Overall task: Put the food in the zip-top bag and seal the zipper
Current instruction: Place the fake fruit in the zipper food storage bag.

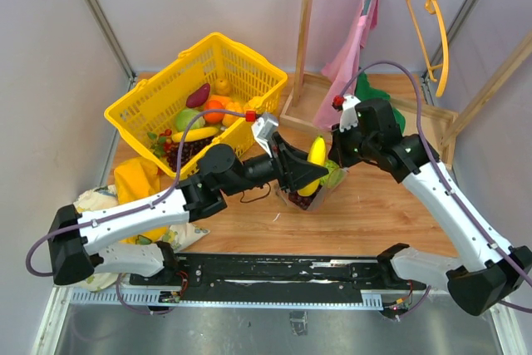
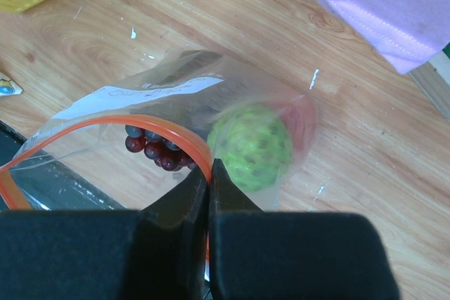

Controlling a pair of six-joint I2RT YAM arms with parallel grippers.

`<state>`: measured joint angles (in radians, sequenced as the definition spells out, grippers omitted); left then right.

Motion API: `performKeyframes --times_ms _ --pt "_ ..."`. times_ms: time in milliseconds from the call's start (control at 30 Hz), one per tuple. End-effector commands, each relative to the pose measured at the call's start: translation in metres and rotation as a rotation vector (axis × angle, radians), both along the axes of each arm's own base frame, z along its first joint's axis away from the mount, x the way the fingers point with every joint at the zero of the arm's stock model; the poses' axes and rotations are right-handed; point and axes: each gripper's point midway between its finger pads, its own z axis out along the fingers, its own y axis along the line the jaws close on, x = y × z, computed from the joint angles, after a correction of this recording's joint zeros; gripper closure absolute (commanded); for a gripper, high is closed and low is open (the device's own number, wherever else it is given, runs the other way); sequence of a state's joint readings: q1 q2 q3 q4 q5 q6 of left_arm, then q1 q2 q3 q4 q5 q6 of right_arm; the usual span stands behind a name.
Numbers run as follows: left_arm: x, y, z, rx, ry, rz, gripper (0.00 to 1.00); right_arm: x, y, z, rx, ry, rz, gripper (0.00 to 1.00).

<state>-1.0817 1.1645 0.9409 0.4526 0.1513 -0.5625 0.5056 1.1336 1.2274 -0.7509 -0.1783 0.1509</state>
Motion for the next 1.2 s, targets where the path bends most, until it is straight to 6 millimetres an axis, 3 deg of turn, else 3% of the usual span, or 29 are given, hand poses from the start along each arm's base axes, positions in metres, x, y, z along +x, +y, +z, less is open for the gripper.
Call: performKeyframes --times_ms 0,233,500,800,1067,1167 --pt "0.005 -0.007 -0.021 0.024 0.004 0.047 0.98 0.001 0.003 0.008 0.034 -0.032 -0.018 0.99" --pt "0.017 -0.022 -0.094 0.231 0.043 0.079 0.93 -0.003 0.004 0.005 0.047 -0.021 -0.012 0.99" --pt "0.039 -0.022 -0.148 0.508 0.034 0.164 0.84 -0.008 0.003 0.007 0.046 -0.029 0.005 0.98" --pt "0.056 -0.012 -0.162 0.613 0.053 0.265 0.61 -0.01 0.004 0.009 0.048 -0.035 0.025 0.98" --pt "0.052 -0.005 -0.135 0.56 0.049 0.268 0.39 -0.011 0.002 0.011 0.043 -0.045 0.028 0.98" --pt "0.053 0.0 -0.133 0.575 0.052 0.283 0.35 -0.011 0.001 0.011 0.041 -0.044 0.027 0.97"
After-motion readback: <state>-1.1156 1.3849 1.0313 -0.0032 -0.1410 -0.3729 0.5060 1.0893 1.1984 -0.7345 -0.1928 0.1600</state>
